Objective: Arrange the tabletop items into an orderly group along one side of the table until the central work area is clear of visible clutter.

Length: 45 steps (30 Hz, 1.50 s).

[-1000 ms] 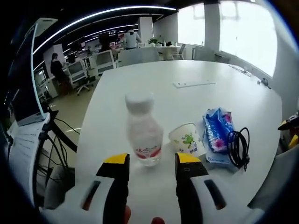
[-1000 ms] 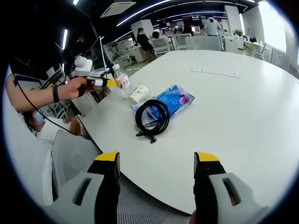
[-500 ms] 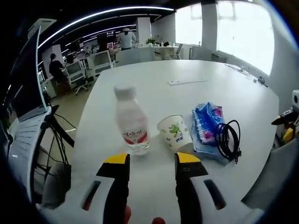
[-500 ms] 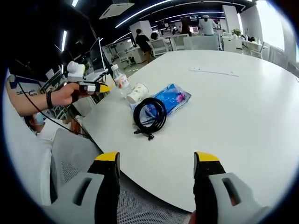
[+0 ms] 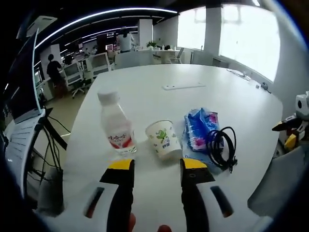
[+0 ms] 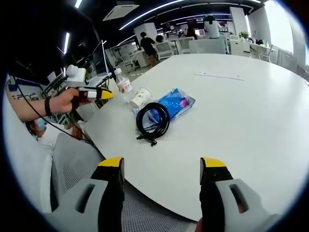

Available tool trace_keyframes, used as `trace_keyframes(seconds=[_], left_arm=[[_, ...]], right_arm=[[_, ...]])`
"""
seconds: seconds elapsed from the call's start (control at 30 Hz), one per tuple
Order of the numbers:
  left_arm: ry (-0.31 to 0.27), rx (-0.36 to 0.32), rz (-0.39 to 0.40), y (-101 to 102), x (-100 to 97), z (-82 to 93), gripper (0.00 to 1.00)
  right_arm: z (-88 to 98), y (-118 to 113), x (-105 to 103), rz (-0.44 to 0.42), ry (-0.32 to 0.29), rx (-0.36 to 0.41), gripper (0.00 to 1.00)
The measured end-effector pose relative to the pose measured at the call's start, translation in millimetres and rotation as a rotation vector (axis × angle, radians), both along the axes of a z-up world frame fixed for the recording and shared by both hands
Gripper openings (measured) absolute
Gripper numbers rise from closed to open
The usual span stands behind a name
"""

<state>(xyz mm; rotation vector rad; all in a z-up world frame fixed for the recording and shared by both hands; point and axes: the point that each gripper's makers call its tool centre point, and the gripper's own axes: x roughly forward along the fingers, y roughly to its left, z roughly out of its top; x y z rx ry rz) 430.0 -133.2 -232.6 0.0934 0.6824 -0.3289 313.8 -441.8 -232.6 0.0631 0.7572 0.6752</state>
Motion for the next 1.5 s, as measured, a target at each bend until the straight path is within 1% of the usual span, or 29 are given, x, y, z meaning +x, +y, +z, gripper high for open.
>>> trace_keyframes(seconds=[0.3, 0.47, 0.6, 0.8, 0.87, 0.9, 0.93, 0.97, 1.07, 1.27, 1.5], left_arm=[[0.017, -0.008, -0.030, -20.9, -0.2, -0.5, 0.38], [0.025, -0.020, -0.033, -29.1, 4.7, -0.6, 0.38], [0.039, -0.008, -0.049, -39.2, 8.9, -6.4, 0.38], [0.066, -0.013, -0.037, -50.1, 21.3, -15.3, 0.38], [0.082, -0.020, -0.023, -52.4, 25.0, -18.5, 0.38], [0.089, -0.028, -0.011, -52.7, 27.1, -20.1, 0.38], [0.103, -0.053, 0.005, -54.5, 28.9, -22.2, 0.39], [0.105, -0.053, 0.003, -55.0, 30.1, -22.8, 0.40], [0.116, -0.041, -0.001, -56.4, 34.7, -27.6, 0.41], [0.136, -0.014, 0.012, -51.6, 46.6, -35.2, 0.42], [0.175, -0.020, 0.043, -53.3, 58.1, -45.4, 0.45]], right_arm=[[-0.6, -5.8, -5.7, -0.013, -0.002, 0.012, 0.63], [2.3, -13.0, -7.0, -0.025, -0.007, 0.022, 0.62], [5.3, -17.3, -4.2, -0.043, -0.014, 0.033, 0.62], [8.1, -25.2, -2.7, -0.053, -0.015, 0.033, 0.62], [7.3, -29.9, -3.1, -0.059, -0.013, 0.029, 0.62], [7.3, -31.7, -3.1, -0.063, -0.013, 0.029, 0.62], [7.4, -33.5, -3.2, -0.066, -0.012, 0.030, 0.62], [7.4, -35.7, -3.4, -0.072, -0.011, 0.031, 0.62], [5.4, -40.9, -4.8, -0.082, -0.005, 0.030, 0.62], [2.1, -50.6, -6.8, -0.104, 0.008, 0.030, 0.62], [-2.1, -60.5, -9.4, -0.121, 0.025, 0.023, 0.62]])
